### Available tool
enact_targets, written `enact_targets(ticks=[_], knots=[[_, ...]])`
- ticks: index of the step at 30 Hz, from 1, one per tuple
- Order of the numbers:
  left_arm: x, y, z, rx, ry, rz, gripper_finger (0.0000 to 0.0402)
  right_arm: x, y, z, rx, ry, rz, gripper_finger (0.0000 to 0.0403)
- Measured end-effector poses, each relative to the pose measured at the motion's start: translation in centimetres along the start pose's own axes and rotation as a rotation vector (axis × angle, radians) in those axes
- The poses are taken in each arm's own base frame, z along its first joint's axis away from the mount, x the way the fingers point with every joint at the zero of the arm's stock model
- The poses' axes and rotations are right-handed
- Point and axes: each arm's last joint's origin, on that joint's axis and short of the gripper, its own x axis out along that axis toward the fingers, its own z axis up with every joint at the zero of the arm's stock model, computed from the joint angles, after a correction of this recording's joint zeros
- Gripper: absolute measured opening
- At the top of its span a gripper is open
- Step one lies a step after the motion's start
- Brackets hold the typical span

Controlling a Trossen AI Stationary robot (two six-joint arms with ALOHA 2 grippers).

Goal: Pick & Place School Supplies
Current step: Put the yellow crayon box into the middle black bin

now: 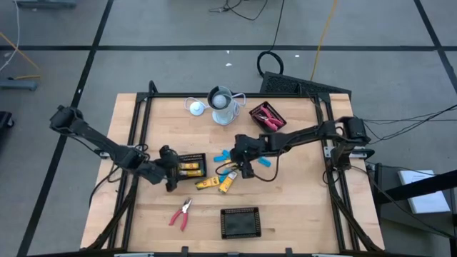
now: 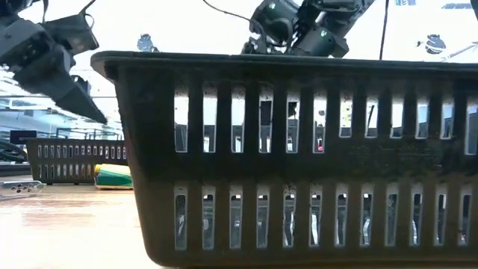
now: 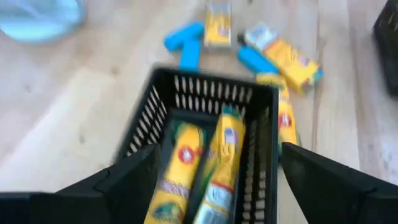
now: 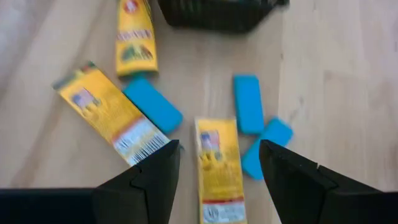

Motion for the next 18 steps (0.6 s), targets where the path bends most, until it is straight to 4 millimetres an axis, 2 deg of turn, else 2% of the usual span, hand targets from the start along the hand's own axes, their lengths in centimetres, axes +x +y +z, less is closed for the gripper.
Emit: enact_targets(ticks=[5, 8, 14, 18], knots=[[-1.0, 0.5, 1.0, 0.015, -0.124, 0.045, 0.0316, 0.0, -1.0, -0.9, 0.03, 0.06, -0.008, 0.021], [-1.1, 0.4, 1.4, 0.044, -0.166, 0.047, 0.0306, 0.2, -1.5, -2.1, 0.053, 0.099, -0.001, 0.021], [-0.8, 0.9, 1.8, 0.054, -0.179, 0.082, 0.0297, 0.5, -1.9, -4.3, 0.128, 0.137, 0.075, 0.021], [-0.7, 1.2, 2.0, 0.053, -0.182, 0.096, 0.0296, 0.7, -1.8, -4.3, 0.122, 0.104, 0.074, 0.021]])
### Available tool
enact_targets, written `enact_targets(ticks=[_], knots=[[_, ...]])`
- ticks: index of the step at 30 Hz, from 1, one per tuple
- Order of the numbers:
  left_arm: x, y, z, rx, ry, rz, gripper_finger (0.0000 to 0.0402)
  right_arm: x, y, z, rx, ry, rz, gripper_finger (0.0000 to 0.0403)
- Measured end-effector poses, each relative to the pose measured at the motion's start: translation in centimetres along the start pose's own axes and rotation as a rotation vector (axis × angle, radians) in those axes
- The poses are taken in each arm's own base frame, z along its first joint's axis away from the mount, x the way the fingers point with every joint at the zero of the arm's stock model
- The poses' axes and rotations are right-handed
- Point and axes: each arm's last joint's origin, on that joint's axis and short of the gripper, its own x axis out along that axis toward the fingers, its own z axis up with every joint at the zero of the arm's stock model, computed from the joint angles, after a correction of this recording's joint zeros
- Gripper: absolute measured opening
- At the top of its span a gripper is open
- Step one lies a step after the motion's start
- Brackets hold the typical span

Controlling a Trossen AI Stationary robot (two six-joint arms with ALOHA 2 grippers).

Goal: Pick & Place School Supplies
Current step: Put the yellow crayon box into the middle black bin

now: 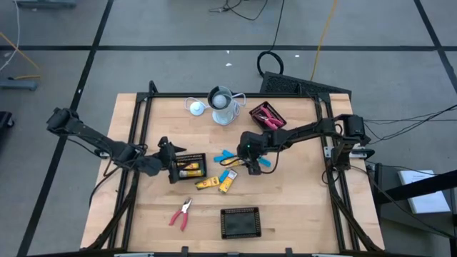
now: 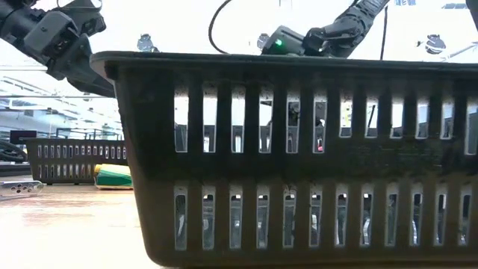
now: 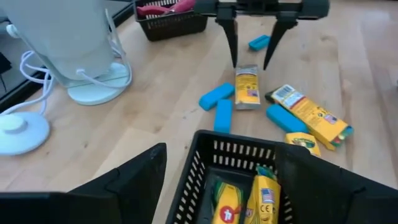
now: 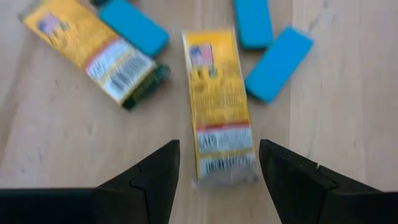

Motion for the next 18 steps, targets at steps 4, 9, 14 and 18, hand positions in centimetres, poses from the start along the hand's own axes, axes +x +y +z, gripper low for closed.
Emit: enact_targets(ticks=[4, 9, 14, 18], knots=[[0.2, 0.1, 0.3, -0.006, -0.009, -0.014, 0.0296, 0.3, 0.0, -0.1, -0.009, -0.012, -0.001, 0.021], [0.3, 0.2, 0.3, -0.009, -0.005, -0.022, 0.0296, 1.2, 0.1, -0.5, -0.004, 0.009, 0.02, 0.021], [0.3, 0.3, 0.4, -0.008, -0.005, -0.019, 0.0296, 2.2, 0.4, -0.6, -0.011, -0.001, 0.033, 0.021], [0.3, 0.3, 0.4, -0.004, -0.005, -0.018, 0.0296, 2.4, 0.6, -0.5, -0.021, -0.011, 0.017, 0.02]])
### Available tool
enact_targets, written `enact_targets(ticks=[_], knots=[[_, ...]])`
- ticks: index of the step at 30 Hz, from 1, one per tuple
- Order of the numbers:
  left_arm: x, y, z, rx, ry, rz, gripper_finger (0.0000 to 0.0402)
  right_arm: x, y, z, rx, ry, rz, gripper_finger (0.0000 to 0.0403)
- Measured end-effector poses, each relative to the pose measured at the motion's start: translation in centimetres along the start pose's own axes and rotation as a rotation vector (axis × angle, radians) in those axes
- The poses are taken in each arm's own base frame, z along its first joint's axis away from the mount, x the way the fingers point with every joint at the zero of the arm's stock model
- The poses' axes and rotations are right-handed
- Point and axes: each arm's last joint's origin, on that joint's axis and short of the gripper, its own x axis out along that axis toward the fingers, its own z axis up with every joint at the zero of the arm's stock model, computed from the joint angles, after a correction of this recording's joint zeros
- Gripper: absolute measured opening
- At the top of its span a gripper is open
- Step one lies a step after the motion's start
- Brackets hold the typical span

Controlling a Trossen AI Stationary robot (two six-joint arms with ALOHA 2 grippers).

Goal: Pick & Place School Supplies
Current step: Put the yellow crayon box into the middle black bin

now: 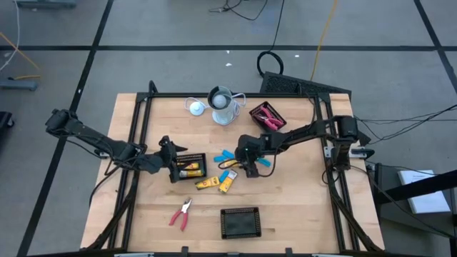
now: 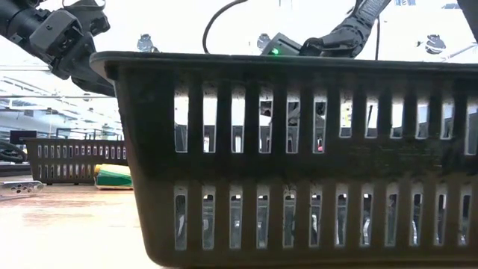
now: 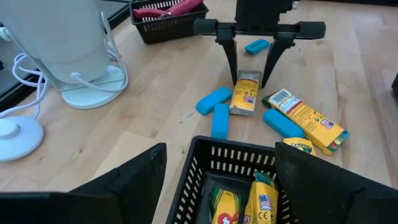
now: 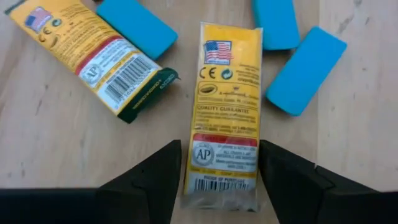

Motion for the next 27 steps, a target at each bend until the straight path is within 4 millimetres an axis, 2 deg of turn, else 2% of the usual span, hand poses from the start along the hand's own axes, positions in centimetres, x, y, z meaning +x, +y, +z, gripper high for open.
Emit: enact_targets(ticks=[3, 8, 10, 18, 23, 27], knots=[[0.0, 0.0, 0.0, 0.001, 0.0, 0.0, 0.0296, 0.1, 0.4, 0.1, -0.014, 0.001, -0.024, 0.0167], [0.0, 0.0, 0.0, 0.001, 0.0, 0.001, 0.0296, 0.2, 1.0, 0.3, -0.03, -0.006, -0.02, 0.0074], [0.0, 0.0, 0.0, 0.001, -0.002, 0.006, 0.0296, 0.2, 1.3, 0.3, -0.035, -0.006, -0.017, 0.0051], [0.0, 0.0, 0.0, 0.008, -0.003, 0.008, 0.0296, 0.1, 1.9, 0.4, -0.026, -0.005, -0.031, 0.0051], [0.0, 0.0, 0.0, 0.015, -0.002, 0.009, 0.0296, -0.8, 1.9, 0.8, -0.041, -0.024, -0.056, 0.0051], [0.0, 0.0, -0.1, 0.024, 0.003, 0.011, 0.0296, -2.3, 1.9, 1.8, -0.06, -0.085, -0.091, 0.0051]])
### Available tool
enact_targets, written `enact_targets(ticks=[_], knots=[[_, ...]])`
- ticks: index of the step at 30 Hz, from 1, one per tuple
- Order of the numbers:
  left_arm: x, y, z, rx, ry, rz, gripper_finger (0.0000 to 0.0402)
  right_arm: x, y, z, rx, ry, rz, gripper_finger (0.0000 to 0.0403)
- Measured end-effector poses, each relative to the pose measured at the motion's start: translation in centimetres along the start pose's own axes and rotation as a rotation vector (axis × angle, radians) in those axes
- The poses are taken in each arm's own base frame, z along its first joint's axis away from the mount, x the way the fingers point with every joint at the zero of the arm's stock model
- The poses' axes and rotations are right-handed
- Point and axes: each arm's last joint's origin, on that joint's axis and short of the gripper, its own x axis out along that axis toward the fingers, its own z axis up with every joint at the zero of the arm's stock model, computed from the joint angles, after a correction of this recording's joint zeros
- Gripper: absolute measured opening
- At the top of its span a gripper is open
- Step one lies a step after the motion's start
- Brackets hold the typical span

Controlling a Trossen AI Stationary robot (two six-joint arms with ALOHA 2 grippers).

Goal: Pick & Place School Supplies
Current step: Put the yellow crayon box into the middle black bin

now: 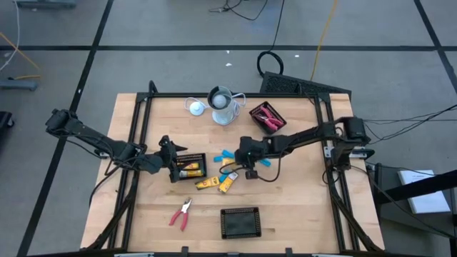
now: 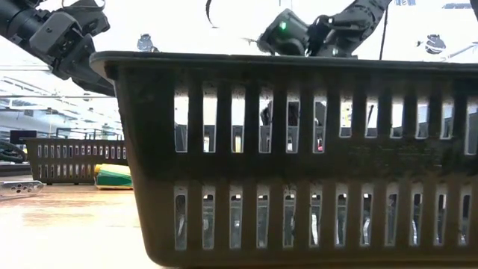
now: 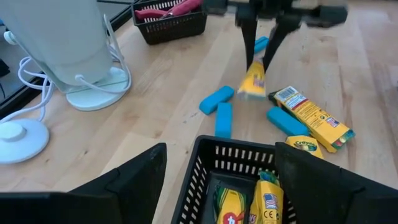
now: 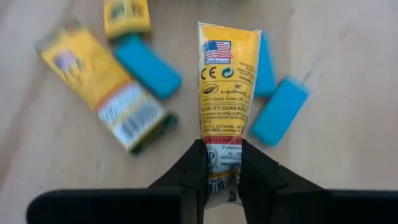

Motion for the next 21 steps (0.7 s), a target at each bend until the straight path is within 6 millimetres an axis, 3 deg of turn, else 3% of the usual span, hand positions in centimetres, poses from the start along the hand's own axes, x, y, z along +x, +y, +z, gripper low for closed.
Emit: enact_targets(ticks=[9, 16, 21], knots=[[0.0, 0.0, 0.0, 0.012, -0.006, 0.008, 0.0296, -1.7, -0.4, 4.4, -0.075, -0.19, -0.027, 0.0051], [0.0, 0.0, 0.1, 0.019, -0.009, 0.006, 0.0296, -0.6, -0.9, 7.4, -0.116, -0.246, -0.003, 0.0051], [0.0, 0.0, 0.1, 0.015, -0.005, -0.007, 0.0296, 1.4, -1.0, 8.3, -0.127, -0.215, 0.02, 0.0051]])
